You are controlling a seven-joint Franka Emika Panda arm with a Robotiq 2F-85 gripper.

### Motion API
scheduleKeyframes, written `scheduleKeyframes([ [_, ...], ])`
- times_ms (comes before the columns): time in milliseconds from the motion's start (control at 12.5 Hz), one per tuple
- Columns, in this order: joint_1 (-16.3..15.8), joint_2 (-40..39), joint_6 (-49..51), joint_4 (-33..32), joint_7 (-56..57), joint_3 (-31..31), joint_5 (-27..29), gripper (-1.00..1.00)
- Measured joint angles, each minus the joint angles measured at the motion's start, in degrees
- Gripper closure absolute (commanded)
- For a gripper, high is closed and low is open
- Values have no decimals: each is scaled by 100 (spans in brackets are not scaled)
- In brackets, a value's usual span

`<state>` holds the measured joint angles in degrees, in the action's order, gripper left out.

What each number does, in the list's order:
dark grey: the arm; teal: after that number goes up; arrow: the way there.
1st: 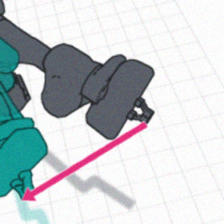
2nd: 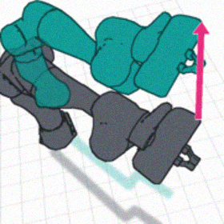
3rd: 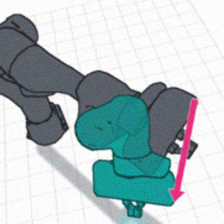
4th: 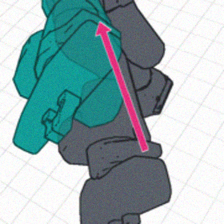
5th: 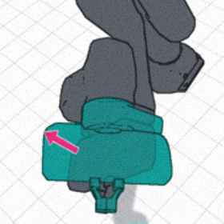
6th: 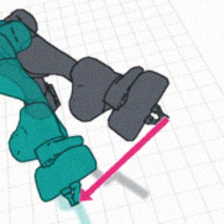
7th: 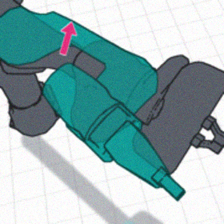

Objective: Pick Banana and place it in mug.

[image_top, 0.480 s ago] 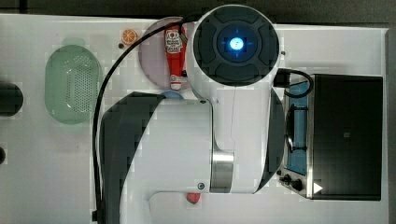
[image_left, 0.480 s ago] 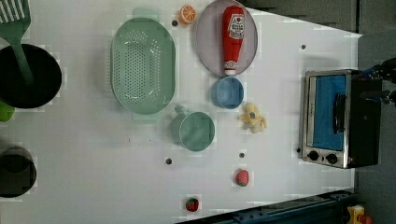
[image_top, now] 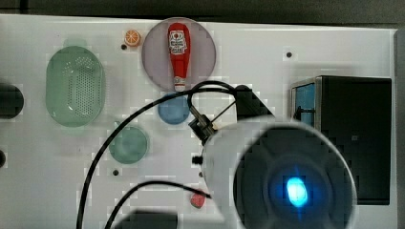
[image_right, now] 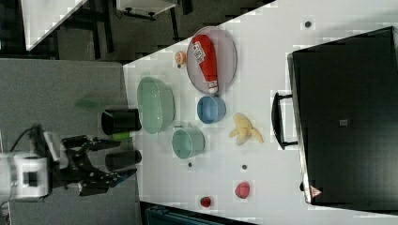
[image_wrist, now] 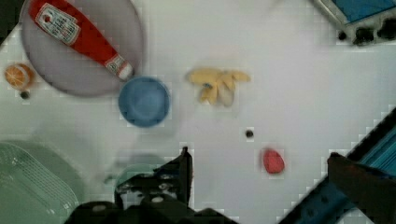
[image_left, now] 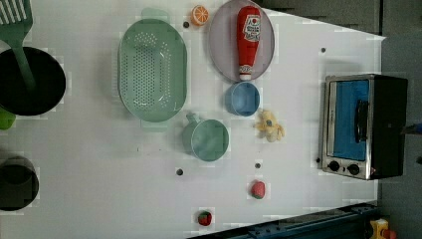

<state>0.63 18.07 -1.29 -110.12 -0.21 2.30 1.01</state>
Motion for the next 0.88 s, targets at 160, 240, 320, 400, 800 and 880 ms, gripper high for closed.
scheduleKeyframes([
  [160,71,-15,-757,-224,19,-17,-56,-100],
  [240,63,-164,-1181,-459,68,-24,-131,-100],
  [320,37,-392,-1433,-783,136,-27,-101,-100],
  [400,27,-706,-1807,-1175,271,-50,-111,-100],
  [800,58,-2485,-3866,-2719,1655,-81,-140,-100],
  [880,98,-2738,-4042,-2809,2015,-93,-170,-100],
])
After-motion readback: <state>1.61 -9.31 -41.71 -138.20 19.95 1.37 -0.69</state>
